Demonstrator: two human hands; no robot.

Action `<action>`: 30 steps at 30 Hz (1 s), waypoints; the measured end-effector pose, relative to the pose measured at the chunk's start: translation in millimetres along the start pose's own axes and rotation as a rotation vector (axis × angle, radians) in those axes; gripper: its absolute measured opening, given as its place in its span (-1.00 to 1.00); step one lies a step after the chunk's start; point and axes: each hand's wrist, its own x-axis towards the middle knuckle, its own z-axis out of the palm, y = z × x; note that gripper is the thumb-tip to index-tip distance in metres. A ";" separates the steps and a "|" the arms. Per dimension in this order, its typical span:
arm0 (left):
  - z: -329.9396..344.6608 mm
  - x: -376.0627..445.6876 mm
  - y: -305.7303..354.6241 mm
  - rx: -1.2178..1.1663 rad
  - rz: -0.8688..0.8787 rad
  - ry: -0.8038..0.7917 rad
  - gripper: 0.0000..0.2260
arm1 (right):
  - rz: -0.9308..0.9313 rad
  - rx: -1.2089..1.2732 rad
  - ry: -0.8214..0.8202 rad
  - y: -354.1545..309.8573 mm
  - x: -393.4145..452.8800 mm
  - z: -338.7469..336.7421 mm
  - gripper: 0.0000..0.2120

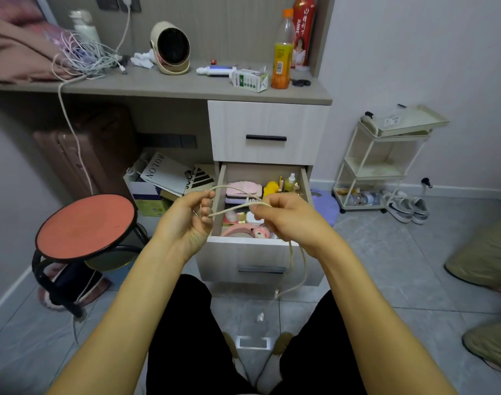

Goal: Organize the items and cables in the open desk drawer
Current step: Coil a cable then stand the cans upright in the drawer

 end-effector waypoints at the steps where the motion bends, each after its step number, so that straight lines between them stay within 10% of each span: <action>1: -5.0 2.0 -3.4 0.024 -0.016 0.017 -0.85 | 0.005 -0.017 0.026 10.1 0.9 0.9 -0.85; 8: -43.5 25.5 -58.7 1.143 0.142 0.086 -0.93 | 0.083 -0.239 0.059 82.8 8.5 31.8 -0.89; 18: -72.4 79.6 -90.6 1.086 0.379 0.057 -0.78 | 0.031 -0.142 -0.042 149.7 13.6 50.4 -0.55; 23: -87.8 88.7 -101.0 1.645 0.424 -0.251 -0.62 | 0.028 -0.120 0.094 163.6 28.6 46.1 -0.86; 27: -62.7 88.1 -112.0 1.585 0.504 -0.464 -0.78 | -0.037 -0.117 0.108 154.5 39.5 41.7 -0.94; 30: -66.7 93.3 -110.1 1.396 0.554 -0.320 -0.83 | 0.003 -0.015 0.128 157.6 38.3 33.8 -0.95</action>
